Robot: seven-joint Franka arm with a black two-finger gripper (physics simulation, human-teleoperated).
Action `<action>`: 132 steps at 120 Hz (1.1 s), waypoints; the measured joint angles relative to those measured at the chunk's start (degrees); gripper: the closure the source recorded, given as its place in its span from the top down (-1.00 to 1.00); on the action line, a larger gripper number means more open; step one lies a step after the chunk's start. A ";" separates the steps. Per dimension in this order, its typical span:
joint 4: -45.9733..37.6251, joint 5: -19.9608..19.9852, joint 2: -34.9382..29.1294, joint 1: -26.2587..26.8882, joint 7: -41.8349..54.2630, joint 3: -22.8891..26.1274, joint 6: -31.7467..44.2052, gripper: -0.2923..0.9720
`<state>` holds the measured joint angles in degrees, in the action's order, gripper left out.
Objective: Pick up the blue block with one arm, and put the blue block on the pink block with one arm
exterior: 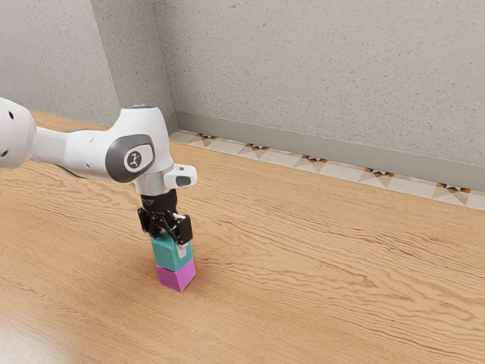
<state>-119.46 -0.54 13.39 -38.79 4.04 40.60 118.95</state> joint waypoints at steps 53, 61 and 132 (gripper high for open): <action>0.00 -0.83 -3.57 -0.50 0.36 0.29 -0.41 0.48; 0.03 -1.00 -5.83 -0.53 0.41 0.80 -1.18 0.50; 28.31 -3.60 -17.78 3.89 24.62 6.60 -23.86 0.53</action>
<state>-91.16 -4.14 -4.39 -34.89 28.66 47.20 95.09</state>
